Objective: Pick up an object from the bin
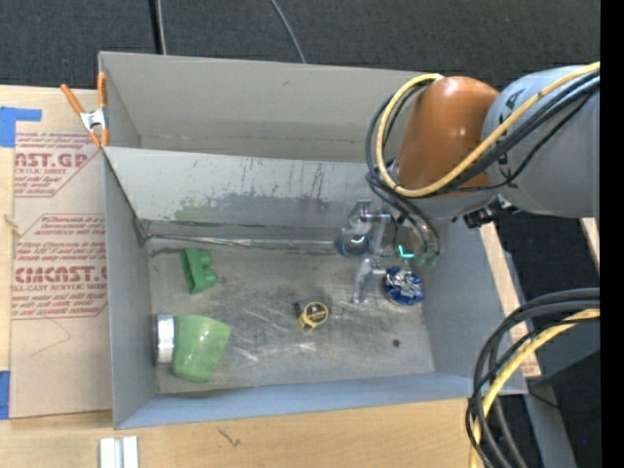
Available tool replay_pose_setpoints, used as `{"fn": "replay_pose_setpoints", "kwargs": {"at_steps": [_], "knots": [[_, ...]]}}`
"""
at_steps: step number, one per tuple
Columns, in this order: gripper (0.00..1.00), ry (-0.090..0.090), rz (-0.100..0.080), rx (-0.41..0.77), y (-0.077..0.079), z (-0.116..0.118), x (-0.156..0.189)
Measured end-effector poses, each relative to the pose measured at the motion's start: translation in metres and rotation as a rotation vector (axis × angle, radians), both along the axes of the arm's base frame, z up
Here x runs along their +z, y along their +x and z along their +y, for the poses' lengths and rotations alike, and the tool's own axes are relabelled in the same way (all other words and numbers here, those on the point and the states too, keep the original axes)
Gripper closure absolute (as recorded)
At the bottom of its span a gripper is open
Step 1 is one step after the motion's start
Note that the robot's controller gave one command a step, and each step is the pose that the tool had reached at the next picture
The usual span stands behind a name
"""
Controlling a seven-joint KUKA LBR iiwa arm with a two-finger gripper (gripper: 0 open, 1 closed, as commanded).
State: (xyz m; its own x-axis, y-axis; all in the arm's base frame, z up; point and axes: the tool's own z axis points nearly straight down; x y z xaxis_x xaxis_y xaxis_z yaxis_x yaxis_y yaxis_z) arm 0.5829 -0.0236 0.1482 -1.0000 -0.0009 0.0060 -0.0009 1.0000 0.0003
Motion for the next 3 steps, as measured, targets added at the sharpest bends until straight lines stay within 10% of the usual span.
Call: {"fn": "replay_pose_setpoints", "kwargs": {"at_steps": [1,3], "knots": [[0.00,0.001,-0.011,-0.068,-0.041,-0.123,-0.076],[0.00,0.000,-0.008,-0.449,-0.038,-0.112,-0.042]]}}
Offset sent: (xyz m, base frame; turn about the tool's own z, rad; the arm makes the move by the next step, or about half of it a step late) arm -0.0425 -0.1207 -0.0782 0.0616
